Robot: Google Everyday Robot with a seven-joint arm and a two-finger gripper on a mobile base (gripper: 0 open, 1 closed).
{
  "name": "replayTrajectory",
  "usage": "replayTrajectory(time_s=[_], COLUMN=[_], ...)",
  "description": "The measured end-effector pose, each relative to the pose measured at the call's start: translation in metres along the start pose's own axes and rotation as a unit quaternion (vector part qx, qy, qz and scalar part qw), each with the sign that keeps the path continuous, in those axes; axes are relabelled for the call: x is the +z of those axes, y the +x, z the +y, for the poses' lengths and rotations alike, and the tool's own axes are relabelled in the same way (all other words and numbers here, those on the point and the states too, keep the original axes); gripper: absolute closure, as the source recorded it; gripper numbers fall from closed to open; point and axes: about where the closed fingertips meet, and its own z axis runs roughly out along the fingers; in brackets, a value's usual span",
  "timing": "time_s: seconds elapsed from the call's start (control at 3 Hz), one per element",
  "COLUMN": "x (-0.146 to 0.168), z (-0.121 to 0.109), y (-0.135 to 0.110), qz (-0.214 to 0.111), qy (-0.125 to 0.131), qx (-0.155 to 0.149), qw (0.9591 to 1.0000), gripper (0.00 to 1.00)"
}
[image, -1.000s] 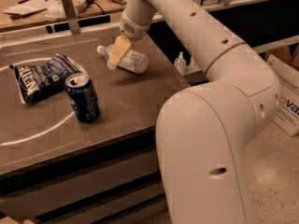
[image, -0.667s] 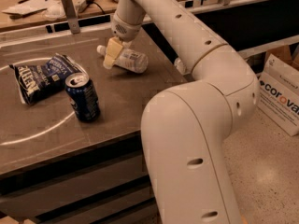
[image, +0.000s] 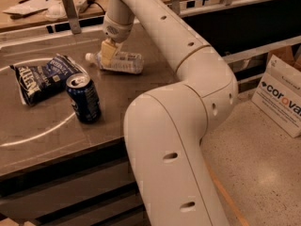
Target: Place blue plastic bottle upright
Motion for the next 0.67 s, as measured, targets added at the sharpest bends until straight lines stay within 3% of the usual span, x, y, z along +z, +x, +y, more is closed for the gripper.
replayTrajectory(time_s=[0.33,0.67], x=[-0.002,-0.033], z=[0.007,0.022], y=[-0.007,-0.016], qz=[0.0,-0.052], qy=[-0.008,-0.027], qx=[-0.018,-0.035], qw=[0.9998,0.9977], gripper=[0.95,1.0])
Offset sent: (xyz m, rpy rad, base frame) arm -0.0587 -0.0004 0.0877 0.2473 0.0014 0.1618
